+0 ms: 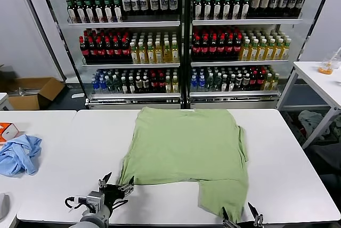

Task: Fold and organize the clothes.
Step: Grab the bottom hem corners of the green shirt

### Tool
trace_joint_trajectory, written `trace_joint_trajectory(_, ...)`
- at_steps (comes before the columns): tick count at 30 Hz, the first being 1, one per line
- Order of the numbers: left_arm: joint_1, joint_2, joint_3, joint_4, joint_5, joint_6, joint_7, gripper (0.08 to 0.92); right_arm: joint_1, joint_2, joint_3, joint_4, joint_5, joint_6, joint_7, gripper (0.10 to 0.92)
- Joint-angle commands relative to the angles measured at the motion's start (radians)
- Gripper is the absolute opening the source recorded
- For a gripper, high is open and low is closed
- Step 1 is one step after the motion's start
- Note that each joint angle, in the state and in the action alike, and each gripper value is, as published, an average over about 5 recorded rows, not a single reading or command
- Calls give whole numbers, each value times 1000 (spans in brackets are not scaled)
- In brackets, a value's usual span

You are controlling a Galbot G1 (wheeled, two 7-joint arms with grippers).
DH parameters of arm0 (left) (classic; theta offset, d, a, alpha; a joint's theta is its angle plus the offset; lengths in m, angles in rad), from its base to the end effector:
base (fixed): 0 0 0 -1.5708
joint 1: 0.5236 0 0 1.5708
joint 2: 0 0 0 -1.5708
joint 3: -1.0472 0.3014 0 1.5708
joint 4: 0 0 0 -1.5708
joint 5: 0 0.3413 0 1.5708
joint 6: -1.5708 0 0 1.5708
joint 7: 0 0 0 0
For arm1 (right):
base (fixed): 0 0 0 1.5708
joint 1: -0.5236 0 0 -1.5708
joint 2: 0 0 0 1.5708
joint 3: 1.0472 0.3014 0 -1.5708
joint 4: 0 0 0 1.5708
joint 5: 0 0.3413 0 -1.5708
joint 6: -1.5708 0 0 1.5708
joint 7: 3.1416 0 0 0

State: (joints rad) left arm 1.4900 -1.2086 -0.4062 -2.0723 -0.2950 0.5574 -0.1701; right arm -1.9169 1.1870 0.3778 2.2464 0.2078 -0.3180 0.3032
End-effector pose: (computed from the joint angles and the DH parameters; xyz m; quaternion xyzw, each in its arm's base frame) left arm 0.2082 0.0159 -0.2546 -0.0511 -0.9600 -0.0488 0.2709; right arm 0.0966 0.0029 -0.2633 0.0273 -0.9595 0.0545 0.2752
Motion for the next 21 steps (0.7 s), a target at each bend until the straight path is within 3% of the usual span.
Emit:
trace_joint_trajectory(1, -13, 4, 1, 18, -38, 17, -1, 758, -9, 6, -25, -9, 50, -46, 29, 728)
trace_joint_trajectory(21, 13, -10, -21, -17, -170, 18, 38, 186, -28, -2, 11, 32, 77, 1, 3, 175)
